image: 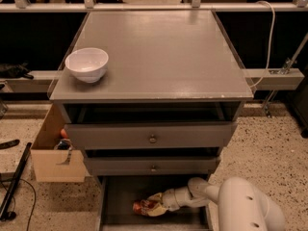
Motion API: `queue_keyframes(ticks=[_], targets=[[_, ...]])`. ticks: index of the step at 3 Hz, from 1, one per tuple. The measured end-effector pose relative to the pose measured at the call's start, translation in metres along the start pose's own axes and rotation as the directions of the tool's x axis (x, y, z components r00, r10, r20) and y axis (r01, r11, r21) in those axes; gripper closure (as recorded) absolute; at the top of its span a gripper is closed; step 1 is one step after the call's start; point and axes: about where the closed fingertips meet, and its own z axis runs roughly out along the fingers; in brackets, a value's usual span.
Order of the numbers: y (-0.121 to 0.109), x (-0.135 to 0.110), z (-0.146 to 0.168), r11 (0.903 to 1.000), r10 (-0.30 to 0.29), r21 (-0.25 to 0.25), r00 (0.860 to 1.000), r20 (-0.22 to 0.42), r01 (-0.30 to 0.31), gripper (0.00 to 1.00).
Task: Pick coke can from bottom drawer and place on counter
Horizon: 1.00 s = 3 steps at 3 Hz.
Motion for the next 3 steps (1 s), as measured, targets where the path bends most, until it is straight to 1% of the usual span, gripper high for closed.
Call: queue_keyframes(ticks=[1, 2, 3], targets=[[0.007, -0.003, -0.025, 0.9995, -0.01, 0.029, 1.0, 0.017, 0.009, 1.0], [0.018, -0.019, -0.059, 0.9962, -0.053, 0.071, 0.998, 0.038, 0.05, 1.0], [0.032, -0.042, -0.097, 0.991, -0.092, 0.103, 0.994, 0.057, 0.085, 1.0]])
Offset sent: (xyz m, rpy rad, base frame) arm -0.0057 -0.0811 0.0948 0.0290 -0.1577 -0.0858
